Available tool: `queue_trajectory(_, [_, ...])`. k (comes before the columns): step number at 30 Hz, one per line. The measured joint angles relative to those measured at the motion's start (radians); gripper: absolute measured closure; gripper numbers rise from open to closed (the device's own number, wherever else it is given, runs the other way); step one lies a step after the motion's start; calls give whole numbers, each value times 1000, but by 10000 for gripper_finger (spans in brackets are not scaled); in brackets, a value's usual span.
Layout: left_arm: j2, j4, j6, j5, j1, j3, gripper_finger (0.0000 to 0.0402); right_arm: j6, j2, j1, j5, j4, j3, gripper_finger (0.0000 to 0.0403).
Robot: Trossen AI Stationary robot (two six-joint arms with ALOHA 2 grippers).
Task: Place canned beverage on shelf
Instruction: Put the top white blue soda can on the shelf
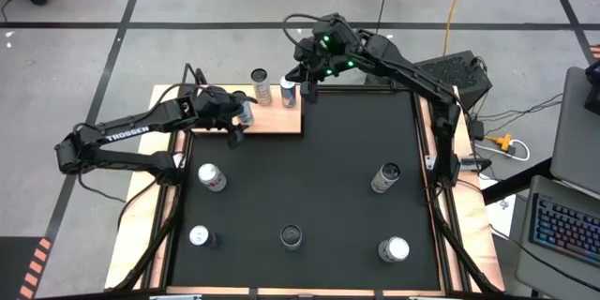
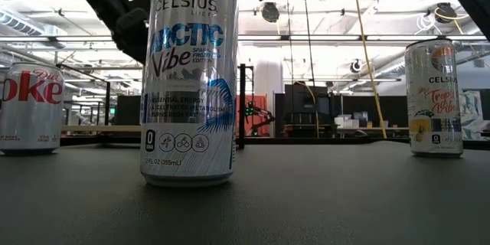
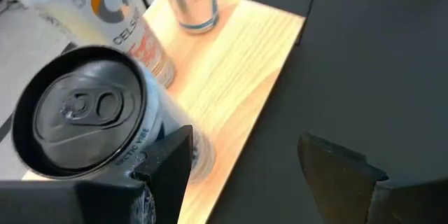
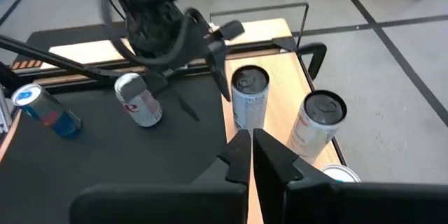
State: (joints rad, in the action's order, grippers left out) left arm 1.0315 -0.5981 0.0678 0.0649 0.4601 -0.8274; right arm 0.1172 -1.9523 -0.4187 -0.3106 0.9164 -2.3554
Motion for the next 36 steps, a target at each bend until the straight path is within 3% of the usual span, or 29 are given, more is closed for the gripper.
queue_trajectory(25, [30, 72, -3, -10, 148, 0, 141, 13, 3, 0, -1, 17, 0, 403])
queue_trajectory(36, [127, 127, -1, -32, 149, 0, 141, 19, 3, 0, -1, 17, 0, 403])
